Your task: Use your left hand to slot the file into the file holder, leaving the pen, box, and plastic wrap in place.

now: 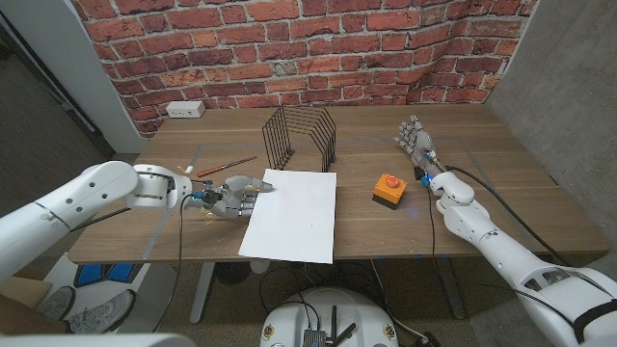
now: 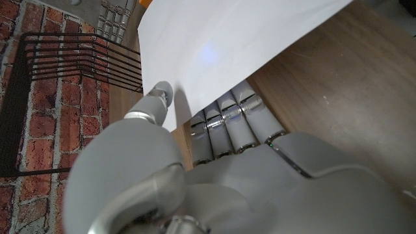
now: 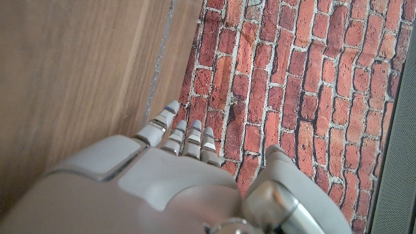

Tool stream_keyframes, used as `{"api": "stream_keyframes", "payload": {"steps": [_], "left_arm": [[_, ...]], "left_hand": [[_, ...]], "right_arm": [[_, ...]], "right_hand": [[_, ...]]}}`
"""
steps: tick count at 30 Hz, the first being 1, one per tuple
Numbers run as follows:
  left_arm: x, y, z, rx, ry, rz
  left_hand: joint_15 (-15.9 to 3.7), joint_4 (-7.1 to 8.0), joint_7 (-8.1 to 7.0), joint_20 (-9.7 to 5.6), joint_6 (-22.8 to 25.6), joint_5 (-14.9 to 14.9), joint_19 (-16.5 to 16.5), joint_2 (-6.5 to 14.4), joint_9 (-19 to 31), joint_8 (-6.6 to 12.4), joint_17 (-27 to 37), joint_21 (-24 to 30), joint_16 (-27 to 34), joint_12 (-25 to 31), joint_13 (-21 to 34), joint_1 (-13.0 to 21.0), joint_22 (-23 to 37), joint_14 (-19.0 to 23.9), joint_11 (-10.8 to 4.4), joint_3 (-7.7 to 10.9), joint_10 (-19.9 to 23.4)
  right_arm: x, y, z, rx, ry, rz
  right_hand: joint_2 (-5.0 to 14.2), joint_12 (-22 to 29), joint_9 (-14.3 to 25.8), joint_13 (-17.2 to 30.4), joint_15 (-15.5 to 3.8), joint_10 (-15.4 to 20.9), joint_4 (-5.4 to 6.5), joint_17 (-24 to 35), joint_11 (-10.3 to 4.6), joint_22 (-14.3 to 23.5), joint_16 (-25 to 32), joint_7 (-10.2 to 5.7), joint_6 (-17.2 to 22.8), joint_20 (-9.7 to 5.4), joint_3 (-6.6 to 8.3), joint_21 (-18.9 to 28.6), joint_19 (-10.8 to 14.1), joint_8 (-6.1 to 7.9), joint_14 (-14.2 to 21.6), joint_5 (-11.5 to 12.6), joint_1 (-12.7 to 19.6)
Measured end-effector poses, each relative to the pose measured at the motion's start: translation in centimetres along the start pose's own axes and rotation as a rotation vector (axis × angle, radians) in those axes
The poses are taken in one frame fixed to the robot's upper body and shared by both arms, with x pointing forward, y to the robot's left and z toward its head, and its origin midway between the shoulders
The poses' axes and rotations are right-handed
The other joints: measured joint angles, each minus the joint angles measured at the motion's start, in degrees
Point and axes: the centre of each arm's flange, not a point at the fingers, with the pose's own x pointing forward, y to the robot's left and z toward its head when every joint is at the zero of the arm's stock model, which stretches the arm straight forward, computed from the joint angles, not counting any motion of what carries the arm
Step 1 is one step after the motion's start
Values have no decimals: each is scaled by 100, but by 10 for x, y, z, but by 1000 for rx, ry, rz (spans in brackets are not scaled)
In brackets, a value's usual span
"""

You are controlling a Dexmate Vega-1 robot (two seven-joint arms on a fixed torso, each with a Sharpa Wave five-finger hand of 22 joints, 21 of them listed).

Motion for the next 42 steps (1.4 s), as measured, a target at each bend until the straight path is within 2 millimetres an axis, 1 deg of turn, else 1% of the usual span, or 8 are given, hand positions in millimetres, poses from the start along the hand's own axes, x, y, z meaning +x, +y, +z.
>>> {"api": "stream_keyframes", "payload": {"steps": [4,7,10,16,19,25,36,42], "left_arm": [[1,-1,0,-2,-1,3],[1,-2,-1,-5,1,7],[2,-3,-2,-9,2,11],[2,-4,-3,-16,-5,22],[2,-5,-3,-20,-8,25],[2,-6,-3,-24,-12,30],[2,-7,-2,-25,-17,38],[2,-8,-1,-23,-21,39]], "left_hand": [[-35,-15,-53,-6,53,0,46,26,10,0,0,0,0,0,1,26,0,82,-52,44,52],[-76,-15,-150,-15,211,0,158,61,10,0,0,24,0,0,0,0,-1,229,-195,109,195],[-124,-24,-259,-73,402,0,304,138,10,0,0,69,0,0,0,13,-1,433,-339,194,440],[-224,-7,-353,-125,619,0,430,235,10,43,1,77,0,46,1,22,22,653,-481,306,695],[-245,-24,-364,-130,693,0,496,279,10,43,1,116,0,46,0,37,21,717,-463,352,787],[-286,-23,-376,-154,840,0,582,331,9,43,1,143,0,46,0,29,21,838,-531,424,929],[-416,-48,-486,-227,1100,-1,737,460,36,41,15,179,0,46,0,68,21,1093,-624,597,1220],[-436,-48,-496,-237,1176,-1,789,518,34,41,15,179,0,46,-1,85,21,1134,-614,629,1311]], "right_arm": [[-1,0,0,1,0,0],[-2,-1,0,1,0,0],[-2,-1,0,2,0,-1],[-4,-2,0,2,1,0],[-4,-2,0,3,1,-1],[-5,-3,-1,4,2,-2],[-5,-3,-1,5,2,-2],[-6,-4,-1,5,4,-2]], "right_hand": [[0,0,0,0,0,0,0,0,0,0,0,0,0,0,0,0,0,0,0,0,0],[0,0,-1,0,0,0,0,0,0,0,0,0,0,0,0,0,0,0,0,0,0],[0,0,0,0,0,0,0,1,0,0,0,20,20,0,0,0,0,0,0,0,0],[-25,0,-1,0,0,0,0,1,0,0,0,20,20,0,0,0,0,0,0,0,-24],[-39,0,-1,0,31,0,0,1,0,0,0,20,20,0,0,0,0,0,32,0,-39],[-39,0,-1,0,31,0,24,-28,0,0,0,20,20,0,24,0,0,0,32,0,-38],[-38,0,-2,0,31,0,24,-28,0,0,0,20,20,0,23,0,0,0,32,0,-38],[-38,0,-2,0,31,0,23,-28,0,0,0,20,20,0,23,0,0,0,32,0,-38]]}}
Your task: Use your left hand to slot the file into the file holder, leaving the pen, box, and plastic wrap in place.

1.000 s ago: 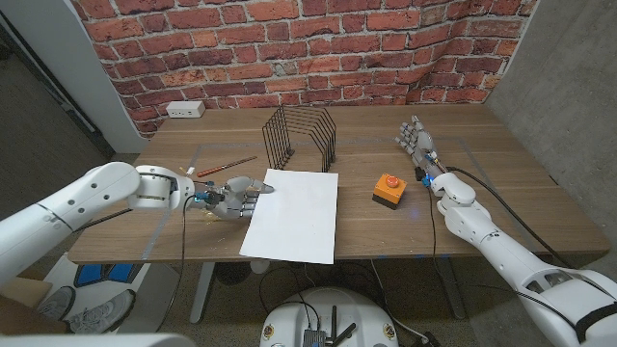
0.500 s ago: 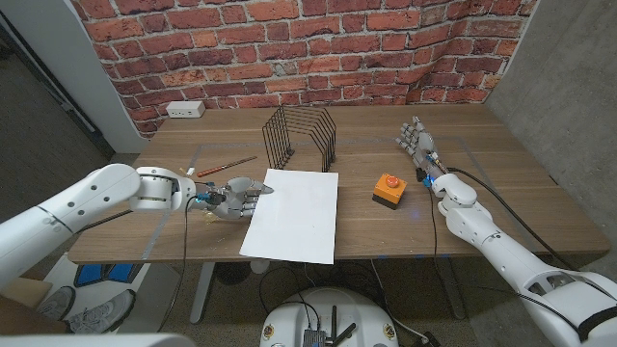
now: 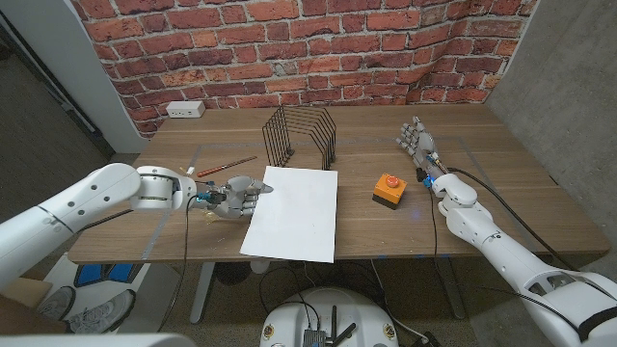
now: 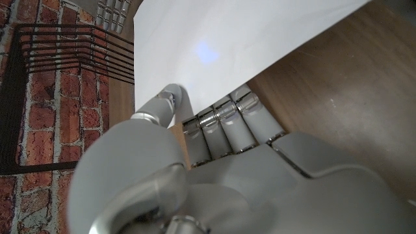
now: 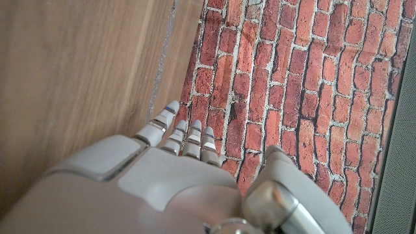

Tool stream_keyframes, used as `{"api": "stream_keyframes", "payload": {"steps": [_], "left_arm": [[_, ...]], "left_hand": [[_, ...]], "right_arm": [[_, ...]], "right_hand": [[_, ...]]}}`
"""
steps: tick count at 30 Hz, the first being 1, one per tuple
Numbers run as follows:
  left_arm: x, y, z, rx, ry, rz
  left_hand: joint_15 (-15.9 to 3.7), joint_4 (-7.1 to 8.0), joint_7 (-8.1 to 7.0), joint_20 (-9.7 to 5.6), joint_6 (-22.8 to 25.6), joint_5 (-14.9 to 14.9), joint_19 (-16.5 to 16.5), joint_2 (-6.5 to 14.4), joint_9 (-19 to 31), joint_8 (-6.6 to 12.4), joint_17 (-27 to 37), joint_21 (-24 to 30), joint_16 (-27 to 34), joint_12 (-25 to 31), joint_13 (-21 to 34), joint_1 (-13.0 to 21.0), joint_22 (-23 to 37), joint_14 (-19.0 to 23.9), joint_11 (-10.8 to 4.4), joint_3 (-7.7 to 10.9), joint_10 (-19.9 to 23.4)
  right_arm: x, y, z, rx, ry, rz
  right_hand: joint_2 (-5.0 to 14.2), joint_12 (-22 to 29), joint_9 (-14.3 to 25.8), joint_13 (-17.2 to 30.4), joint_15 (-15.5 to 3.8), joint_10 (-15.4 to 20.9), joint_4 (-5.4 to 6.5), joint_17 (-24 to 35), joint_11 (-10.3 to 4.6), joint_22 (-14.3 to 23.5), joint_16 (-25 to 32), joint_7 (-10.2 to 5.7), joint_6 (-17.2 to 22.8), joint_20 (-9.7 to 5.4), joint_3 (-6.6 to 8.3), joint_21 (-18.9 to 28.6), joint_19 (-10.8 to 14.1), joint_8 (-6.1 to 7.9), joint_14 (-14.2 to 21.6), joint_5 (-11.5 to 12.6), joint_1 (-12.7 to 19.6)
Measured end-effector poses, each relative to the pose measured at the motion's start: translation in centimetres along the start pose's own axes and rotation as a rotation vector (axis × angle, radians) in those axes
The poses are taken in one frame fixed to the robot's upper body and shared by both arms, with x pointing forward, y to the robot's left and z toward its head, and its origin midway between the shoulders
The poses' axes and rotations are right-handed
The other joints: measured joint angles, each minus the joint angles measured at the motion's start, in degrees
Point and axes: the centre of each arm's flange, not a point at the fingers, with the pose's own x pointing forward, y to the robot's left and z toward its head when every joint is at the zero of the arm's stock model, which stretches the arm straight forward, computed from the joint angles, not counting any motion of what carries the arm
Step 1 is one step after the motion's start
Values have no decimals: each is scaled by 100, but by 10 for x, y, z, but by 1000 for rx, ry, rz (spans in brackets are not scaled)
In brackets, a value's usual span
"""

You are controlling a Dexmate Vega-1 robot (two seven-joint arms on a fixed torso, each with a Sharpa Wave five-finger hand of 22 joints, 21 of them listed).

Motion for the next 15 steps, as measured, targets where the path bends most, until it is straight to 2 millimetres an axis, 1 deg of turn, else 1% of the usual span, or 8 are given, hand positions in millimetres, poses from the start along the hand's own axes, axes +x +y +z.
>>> {"api": "stream_keyframes", "payload": {"steps": [3,7,12,15], "left_arm": [[0,0,1,2,-1,3],[-1,-2,4,13,-6,5],[-2,-2,8,31,-9,12],[-3,-4,10,43,-13,13]], "left_hand": [[0,-6,-12,0,24,0,0,10,-1,0,0,21,0,0,0,-10,12,0,6,29,8],[-29,0,-22,0,36,0,0,33,-1,-17,-1,21,0,0,0,-33,27,30,-16,48,43],[-21,24,-47,0,64,0,0,63,-2,-20,-1,21,0,0,0,-63,27,38,-12,72,48],[-21,24,-37,0,74,0,-1,62,1,-21,-1,21,-24,0,-1,-63,27,38,-12,72,49]], "right_arm": [[0,0,0,0,1,0],[0,-1,0,0,0,0],[0,-1,0,1,-1,1],[0,-2,1,1,-3,2]], "right_hand": [[0,0,0,0,0,0,-23,0,0,0,0,0,0,0,24,0,0,0,0,0,0],[0,0,0,0,0,0,-22,0,0,0,0,0,0,0,24,0,0,0,0,0,0],[0,0,0,0,0,0,-23,0,0,0,0,0,0,0,24,0,0,0,0,0,0],[0,0,0,0,0,0,-22,1,0,0,0,0,0,0,24,0,0,0,0,0,0]]}}
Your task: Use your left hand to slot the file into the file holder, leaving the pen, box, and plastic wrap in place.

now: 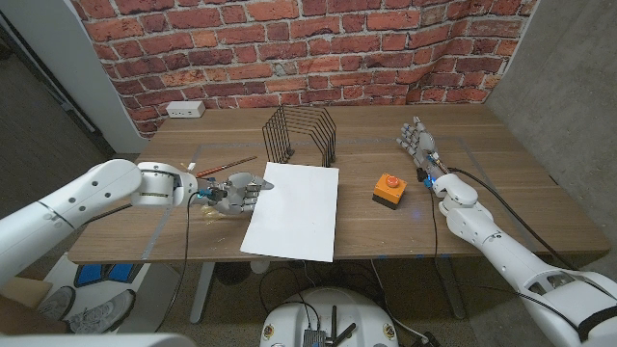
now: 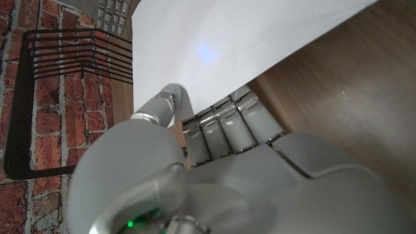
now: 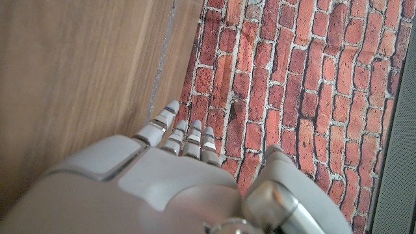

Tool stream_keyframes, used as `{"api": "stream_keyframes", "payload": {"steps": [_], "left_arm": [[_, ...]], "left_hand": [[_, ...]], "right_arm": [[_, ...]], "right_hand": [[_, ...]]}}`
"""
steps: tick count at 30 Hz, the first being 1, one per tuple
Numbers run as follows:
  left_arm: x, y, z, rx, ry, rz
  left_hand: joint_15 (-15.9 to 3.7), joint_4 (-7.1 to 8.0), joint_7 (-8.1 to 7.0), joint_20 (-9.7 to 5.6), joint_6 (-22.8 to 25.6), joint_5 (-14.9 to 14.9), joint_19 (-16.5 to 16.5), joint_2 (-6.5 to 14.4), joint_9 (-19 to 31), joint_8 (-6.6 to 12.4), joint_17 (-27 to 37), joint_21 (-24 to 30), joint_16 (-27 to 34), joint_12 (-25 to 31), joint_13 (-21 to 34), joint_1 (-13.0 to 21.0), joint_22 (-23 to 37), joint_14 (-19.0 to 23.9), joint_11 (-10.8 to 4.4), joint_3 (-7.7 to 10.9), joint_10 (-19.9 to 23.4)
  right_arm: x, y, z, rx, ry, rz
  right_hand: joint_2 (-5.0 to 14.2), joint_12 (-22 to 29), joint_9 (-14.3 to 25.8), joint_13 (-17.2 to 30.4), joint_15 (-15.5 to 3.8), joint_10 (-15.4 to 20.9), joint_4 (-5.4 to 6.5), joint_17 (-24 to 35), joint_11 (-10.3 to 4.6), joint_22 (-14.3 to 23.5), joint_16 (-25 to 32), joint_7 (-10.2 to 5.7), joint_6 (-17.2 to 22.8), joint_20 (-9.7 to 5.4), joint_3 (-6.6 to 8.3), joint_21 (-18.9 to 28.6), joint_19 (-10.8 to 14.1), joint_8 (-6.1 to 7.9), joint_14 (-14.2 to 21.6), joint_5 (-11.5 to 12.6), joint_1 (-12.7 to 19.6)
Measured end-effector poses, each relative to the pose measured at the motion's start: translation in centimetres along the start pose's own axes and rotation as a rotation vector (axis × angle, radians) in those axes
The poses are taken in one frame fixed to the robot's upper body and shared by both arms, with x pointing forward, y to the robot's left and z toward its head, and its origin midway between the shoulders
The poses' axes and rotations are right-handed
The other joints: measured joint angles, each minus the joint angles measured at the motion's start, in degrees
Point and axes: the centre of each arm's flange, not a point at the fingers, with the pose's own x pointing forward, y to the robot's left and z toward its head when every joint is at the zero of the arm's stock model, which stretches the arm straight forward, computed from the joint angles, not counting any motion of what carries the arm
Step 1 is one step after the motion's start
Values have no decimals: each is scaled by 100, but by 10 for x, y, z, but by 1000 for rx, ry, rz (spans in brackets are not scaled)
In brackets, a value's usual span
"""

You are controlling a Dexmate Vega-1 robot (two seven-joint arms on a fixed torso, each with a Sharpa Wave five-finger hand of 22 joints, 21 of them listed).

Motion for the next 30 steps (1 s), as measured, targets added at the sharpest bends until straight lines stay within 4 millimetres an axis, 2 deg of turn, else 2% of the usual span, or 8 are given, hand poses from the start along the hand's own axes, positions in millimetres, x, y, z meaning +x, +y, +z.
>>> {"api": "stream_keyframes", "payload": {"steps": [11,30], "left_arm": [[-4,-2,7,47,-9,5],[-20,-9,24,196,-33,48]], "left_hand": [[-3,24,-7,0,14,-1,0,22,1,-7,-1,0,-20,-35,0,-23,0,23,-36,24,44],[-21,-32,-22,1,20,-3,-1,45,29,-23,-2,0,-20,-82,-1,-46,-1,41,-29,79,50]], "right_arm": [[-1,-2,1,0,-4,0],[-4,-1,2,0,-9,8]], "right_hand": [[1,0,0,0,0,0,0,0,0,0,0,0,0,21,0,0,21,0,0,0,-1],[15,0,-1,0,0,0,23,-27,0,0,0,0,0,21,22,0,21,0,0,0,-15]]}}
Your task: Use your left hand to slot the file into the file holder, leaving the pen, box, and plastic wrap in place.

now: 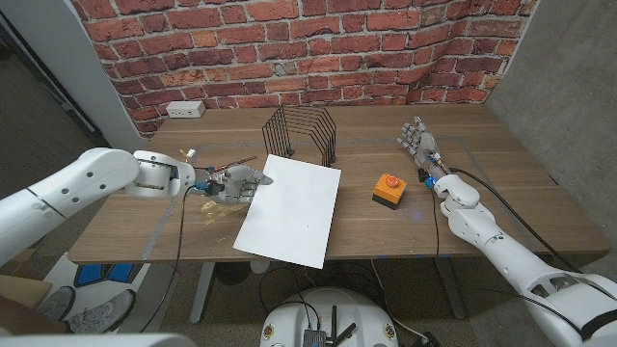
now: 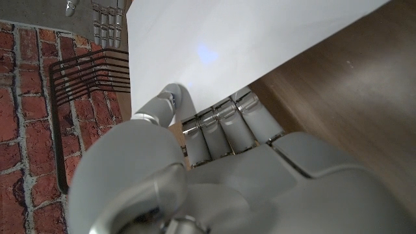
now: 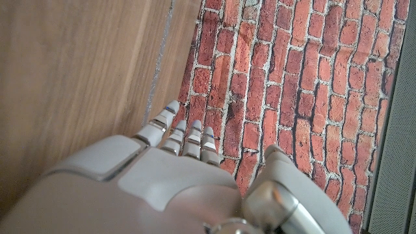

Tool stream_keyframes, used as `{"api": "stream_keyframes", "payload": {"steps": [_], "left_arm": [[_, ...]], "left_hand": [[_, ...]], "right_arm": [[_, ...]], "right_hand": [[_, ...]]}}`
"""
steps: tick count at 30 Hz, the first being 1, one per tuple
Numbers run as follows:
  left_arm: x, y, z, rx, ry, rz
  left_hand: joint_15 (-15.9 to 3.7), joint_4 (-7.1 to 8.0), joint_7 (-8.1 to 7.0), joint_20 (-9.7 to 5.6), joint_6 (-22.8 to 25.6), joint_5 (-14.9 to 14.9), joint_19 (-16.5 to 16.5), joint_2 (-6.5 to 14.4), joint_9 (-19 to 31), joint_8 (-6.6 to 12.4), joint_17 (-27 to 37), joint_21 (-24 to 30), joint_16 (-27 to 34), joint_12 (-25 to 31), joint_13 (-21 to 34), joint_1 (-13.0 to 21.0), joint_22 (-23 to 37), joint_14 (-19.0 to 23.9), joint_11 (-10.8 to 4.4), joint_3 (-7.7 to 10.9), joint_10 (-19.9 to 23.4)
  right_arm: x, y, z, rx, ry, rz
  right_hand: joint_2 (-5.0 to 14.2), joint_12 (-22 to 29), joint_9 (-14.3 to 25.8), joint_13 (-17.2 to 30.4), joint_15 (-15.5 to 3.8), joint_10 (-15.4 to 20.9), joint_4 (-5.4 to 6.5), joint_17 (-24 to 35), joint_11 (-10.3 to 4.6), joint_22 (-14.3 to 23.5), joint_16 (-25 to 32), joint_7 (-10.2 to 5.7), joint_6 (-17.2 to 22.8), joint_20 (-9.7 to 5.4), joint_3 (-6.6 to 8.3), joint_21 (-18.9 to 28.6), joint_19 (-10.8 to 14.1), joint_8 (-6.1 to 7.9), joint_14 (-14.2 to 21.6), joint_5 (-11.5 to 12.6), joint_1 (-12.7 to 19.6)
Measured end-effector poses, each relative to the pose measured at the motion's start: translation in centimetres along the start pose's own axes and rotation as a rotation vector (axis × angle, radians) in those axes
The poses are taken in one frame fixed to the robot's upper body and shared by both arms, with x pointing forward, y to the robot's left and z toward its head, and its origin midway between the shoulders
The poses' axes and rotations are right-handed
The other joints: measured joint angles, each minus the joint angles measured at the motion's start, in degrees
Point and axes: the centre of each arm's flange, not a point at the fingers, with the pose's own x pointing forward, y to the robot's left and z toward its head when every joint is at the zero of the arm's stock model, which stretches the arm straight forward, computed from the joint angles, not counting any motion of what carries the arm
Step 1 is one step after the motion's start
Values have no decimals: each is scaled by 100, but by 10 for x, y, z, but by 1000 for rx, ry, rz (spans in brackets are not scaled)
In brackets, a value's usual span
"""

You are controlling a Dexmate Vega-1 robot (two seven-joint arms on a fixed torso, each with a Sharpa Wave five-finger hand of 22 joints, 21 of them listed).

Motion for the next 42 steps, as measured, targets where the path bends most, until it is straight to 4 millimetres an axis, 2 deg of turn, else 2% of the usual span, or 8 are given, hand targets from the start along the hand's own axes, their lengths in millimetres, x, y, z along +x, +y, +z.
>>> {"api": "stream_keyframes", "payload": {"steps": [7,11,23,25,27,30,33,42], "left_arm": [[-7,-1,12,81,-15,29],[-7,1,12,98,-14,39],[-16,-8,34,251,-25,69],[-16,-4,33,272,-15,87],[-18,-11,42,326,-24,92],[-19,-7,41,346,-14,110],[-21,-17,53,420,-25,115],[-24,-25,68,563,-36,155]], "left_hand": [[0,17,-2,0,1,0,0,0,0,-1,0,0,0,0,0,0,0,0,1,17,0],[10,24,-3,0,1,0,0,15,-1,-2,0,0,0,0,0,-16,0,11,1,23,0],[-21,0,-12,0,8,-1,0,23,-4,-21,12,0,0,-34,22,-23,-1,42,3,47,1],[-21,0,-12,0,8,-1,0,23,-4,-22,12,0,0,-43,27,-22,-1,42,4,47,1],[-20,0,-13,0,8,-1,0,23,-5,-22,12,0,0,-56,27,-22,-1,42,4,47,1],[-20,0,-22,0,0,-1,0,24,-5,-22,12,0,0,-56,27,-21,27,42,4,47,1],[-20,0,-23,10,1,-1,-33,25,-1,-22,13,-22,-40,-56,27,-20,28,42,4,47,1],[20,0,-25,28,1,-1,-77,39,26,-42,13,-45,-45,-56,26,-5,28,-5,5,46,0]], "right_arm": [[0,1,1,1,-3,3],[-1,2,1,1,-5,5],[-2,3,2,0,-8,0],[-2,3,2,0,-8,0],[-2,3,2,0,-8,0],[-2,4,2,1,-8,1],[-3,5,2,1,-9,0],[-5,5,0,2,-6,-3]], "right_hand": [[0,0,0,0,0,0,0,1,0,0,0,0,0,0,0,0,0,0,0,0,0],[0,0,0,0,0,31,0,1,31,0,0,0,0,0,0,0,0,0,0,0,0],[-31,0,0,0,0,31,0,1,31,0,0,0,0,0,0,0,0,0,0,0,-30],[-30,0,0,0,0,31,0,1,31,0,0,0,0,0,0,0,0,0,0,0,-30],[-30,0,0,0,0,31,-21,1,31,0,0,0,0,0,24,0,0,0,0,0,-30],[-30,0,0,0,0,31,-22,1,31,0,0,0,0,0,25,0,0,0,0,0,-30],[-30,0,0,0,0,31,-22,2,30,0,0,0,0,12,25,0,12,0,0,0,-30],[-30,0,0,0,31,31,-22,2,30,0,0,31,31,21,25,0,21,0,31,-40,-30]]}}
